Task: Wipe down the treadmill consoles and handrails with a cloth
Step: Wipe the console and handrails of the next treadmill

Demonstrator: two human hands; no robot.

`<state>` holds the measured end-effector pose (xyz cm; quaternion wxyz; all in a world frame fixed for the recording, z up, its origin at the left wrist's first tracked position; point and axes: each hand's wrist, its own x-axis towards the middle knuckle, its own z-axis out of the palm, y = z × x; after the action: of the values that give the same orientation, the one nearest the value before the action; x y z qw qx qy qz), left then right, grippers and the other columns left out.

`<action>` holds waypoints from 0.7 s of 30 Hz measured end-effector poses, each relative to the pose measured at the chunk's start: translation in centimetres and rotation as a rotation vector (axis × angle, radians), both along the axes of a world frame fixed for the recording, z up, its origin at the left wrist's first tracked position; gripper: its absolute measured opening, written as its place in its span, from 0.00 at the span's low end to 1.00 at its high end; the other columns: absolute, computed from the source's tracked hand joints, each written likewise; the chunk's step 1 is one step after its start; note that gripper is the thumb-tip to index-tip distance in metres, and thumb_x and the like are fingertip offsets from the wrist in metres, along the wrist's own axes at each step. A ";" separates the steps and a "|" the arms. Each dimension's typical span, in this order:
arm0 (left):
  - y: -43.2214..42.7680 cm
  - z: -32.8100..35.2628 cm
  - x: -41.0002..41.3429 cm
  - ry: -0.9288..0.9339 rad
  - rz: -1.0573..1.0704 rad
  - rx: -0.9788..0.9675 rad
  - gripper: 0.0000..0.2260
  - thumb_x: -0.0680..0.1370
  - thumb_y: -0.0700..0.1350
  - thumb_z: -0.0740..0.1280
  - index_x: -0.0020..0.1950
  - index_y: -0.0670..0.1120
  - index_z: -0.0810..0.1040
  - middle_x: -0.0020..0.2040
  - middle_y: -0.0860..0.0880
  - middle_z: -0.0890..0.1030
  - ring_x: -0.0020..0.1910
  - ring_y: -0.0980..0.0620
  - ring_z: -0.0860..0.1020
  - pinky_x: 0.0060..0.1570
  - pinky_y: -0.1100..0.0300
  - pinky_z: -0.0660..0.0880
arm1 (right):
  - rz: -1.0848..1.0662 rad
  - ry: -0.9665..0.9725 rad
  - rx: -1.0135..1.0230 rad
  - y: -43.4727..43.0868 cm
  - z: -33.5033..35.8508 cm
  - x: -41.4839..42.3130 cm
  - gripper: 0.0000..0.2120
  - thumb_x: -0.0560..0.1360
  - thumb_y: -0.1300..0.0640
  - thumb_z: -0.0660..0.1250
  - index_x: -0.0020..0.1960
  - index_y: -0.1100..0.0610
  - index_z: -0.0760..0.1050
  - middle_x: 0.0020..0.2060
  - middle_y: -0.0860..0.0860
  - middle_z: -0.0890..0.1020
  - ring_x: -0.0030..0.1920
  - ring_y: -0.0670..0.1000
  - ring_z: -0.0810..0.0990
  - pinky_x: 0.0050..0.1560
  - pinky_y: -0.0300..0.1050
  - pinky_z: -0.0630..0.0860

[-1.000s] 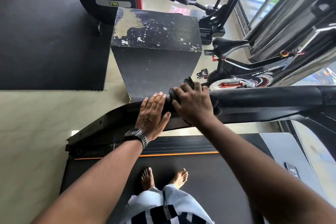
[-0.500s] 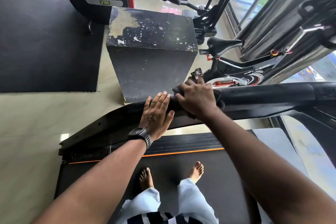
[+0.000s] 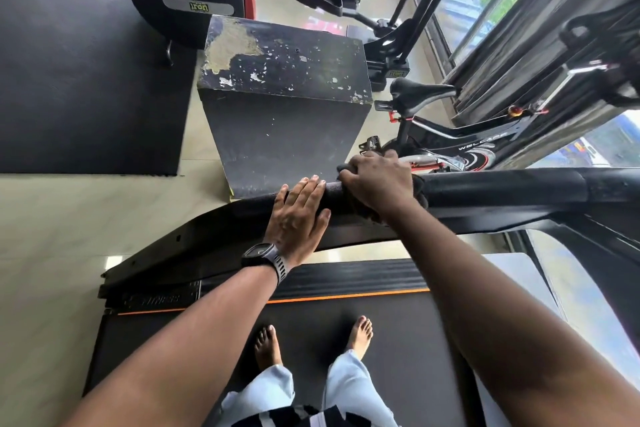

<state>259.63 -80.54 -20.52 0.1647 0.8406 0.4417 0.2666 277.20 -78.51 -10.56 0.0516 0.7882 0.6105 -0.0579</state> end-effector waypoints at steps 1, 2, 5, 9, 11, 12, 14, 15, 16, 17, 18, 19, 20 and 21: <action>0.0 0.1 0.1 0.003 -0.001 -0.001 0.24 0.82 0.53 0.55 0.74 0.42 0.71 0.74 0.44 0.72 0.73 0.44 0.70 0.73 0.40 0.64 | -0.063 -0.046 0.074 -1.0 -0.2 -0.3 0.21 0.77 0.38 0.57 0.59 0.48 0.80 0.60 0.51 0.81 0.62 0.60 0.73 0.55 0.56 0.69; 0.0 0.1 0.2 0.005 -0.001 0.000 0.24 0.82 0.53 0.55 0.74 0.42 0.71 0.74 0.44 0.72 0.73 0.45 0.70 0.73 0.40 0.64 | -0.110 -0.093 0.151 -2.4 -0.7 -1.0 0.21 0.77 0.39 0.58 0.60 0.49 0.79 0.60 0.51 0.81 0.63 0.61 0.72 0.57 0.58 0.70; 0.0 -0.1 0.3 0.012 0.014 0.006 0.24 0.82 0.52 0.56 0.74 0.42 0.71 0.74 0.44 0.72 0.74 0.45 0.69 0.72 0.39 0.64 | -0.099 -0.153 0.249 -5.8 -2.3 -3.2 0.21 0.77 0.40 0.60 0.64 0.49 0.76 0.63 0.50 0.78 0.67 0.63 0.70 0.62 0.62 0.67; 0.0 0.0 0.7 0.039 0.028 0.000 0.24 0.82 0.53 0.55 0.74 0.43 0.71 0.74 0.44 0.72 0.73 0.45 0.70 0.71 0.39 0.64 | 0.143 -0.087 0.099 -2.2 -0.8 -0.9 0.20 0.78 0.38 0.57 0.60 0.46 0.80 0.59 0.49 0.81 0.61 0.60 0.73 0.55 0.56 0.68; 0.0 0.1 1.0 0.049 0.035 -0.004 0.24 0.82 0.54 0.55 0.74 0.43 0.71 0.74 0.44 0.73 0.73 0.44 0.70 0.71 0.38 0.65 | 0.152 -0.002 -0.033 -0.2 0.3 0.9 0.21 0.79 0.37 0.56 0.60 0.46 0.79 0.60 0.51 0.81 0.62 0.59 0.74 0.51 0.53 0.67; -0.1 0.3 1.2 0.051 0.039 -0.004 0.24 0.82 0.54 0.55 0.74 0.43 0.71 0.74 0.44 0.73 0.73 0.44 0.70 0.71 0.38 0.65 | 0.091 0.022 -0.034 0.0 0.5 1.7 0.21 0.79 0.37 0.56 0.60 0.47 0.79 0.60 0.52 0.81 0.62 0.59 0.74 0.51 0.53 0.67; -0.2 0.4 1.4 0.047 0.043 -0.002 0.24 0.82 0.54 0.55 0.74 0.43 0.71 0.74 0.44 0.72 0.73 0.44 0.70 0.71 0.38 0.65 | -0.029 -0.055 0.073 -1.6 0.2 1.7 0.20 0.78 0.38 0.57 0.60 0.48 0.79 0.60 0.52 0.81 0.62 0.60 0.73 0.55 0.56 0.69; -0.2 0.5 1.4 0.051 0.043 0.004 0.24 0.82 0.54 0.55 0.74 0.43 0.71 0.74 0.44 0.72 0.73 0.44 0.70 0.71 0.38 0.65 | -0.063 -0.108 0.127 -3.1 -0.4 1.0 0.21 0.78 0.39 0.57 0.61 0.48 0.78 0.60 0.52 0.81 0.63 0.61 0.73 0.57 0.58 0.69; -0.3 0.5 1.5 0.054 0.045 0.009 0.24 0.82 0.54 0.55 0.74 0.43 0.71 0.74 0.44 0.72 0.73 0.44 0.70 0.71 0.38 0.65 | -0.068 -0.149 0.171 -4.6 -1.1 0.0 0.21 0.77 0.40 0.58 0.63 0.49 0.77 0.61 0.52 0.80 0.64 0.62 0.72 0.59 0.60 0.69; -0.4 0.5 1.6 0.053 0.053 0.012 0.24 0.82 0.54 0.55 0.74 0.43 0.71 0.74 0.44 0.72 0.73 0.44 0.70 0.71 0.37 0.65 | -0.050 -0.168 0.209 -5.8 -1.7 -0.8 0.22 0.77 0.40 0.58 0.65 0.50 0.76 0.63 0.52 0.78 0.66 0.63 0.71 0.60 0.62 0.68; -0.4 0.5 1.8 0.051 0.060 0.012 0.24 0.82 0.53 0.56 0.74 0.43 0.71 0.74 0.44 0.72 0.73 0.44 0.70 0.71 0.37 0.65 | -0.024 -0.175 0.227 -6.5 -2.1 -1.3 0.22 0.77 0.41 0.58 0.66 0.50 0.75 0.64 0.52 0.78 0.67 0.64 0.70 0.62 0.63 0.67; -0.5 0.4 1.9 0.050 0.065 0.011 0.24 0.82 0.53 0.56 0.74 0.43 0.71 0.73 0.43 0.73 0.73 0.44 0.70 0.70 0.37 0.65 | 0.017 -0.167 0.222 -6.4 -2.2 -1.4 0.21 0.77 0.41 0.58 0.65 0.49 0.76 0.63 0.51 0.78 0.66 0.63 0.70 0.61 0.62 0.67; -0.6 0.4 1.9 0.049 0.070 0.008 0.24 0.82 0.53 0.56 0.74 0.43 0.71 0.73 0.43 0.72 0.73 0.44 0.70 0.71 0.37 0.65 | 0.078 -0.153 0.202 -5.5 -1.8 -1.1 0.21 0.77 0.41 0.57 0.63 0.48 0.77 0.61 0.50 0.80 0.65 0.62 0.71 0.60 0.61 0.67; -0.7 0.4 2.0 0.051 0.077 0.005 0.24 0.82 0.54 0.55 0.74 0.43 0.71 0.73 0.44 0.72 0.73 0.44 0.70 0.71 0.37 0.65 | 0.135 -0.142 0.177 -4.4 -1.3 -0.7 0.20 0.77 0.40 0.56 0.61 0.47 0.78 0.59 0.50 0.81 0.63 0.61 0.73 0.58 0.59 0.68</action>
<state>261.62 -81.21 -20.14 0.1407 0.8300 0.4771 0.2525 276.54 -82.89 -11.85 0.0288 0.7488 0.6597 0.0560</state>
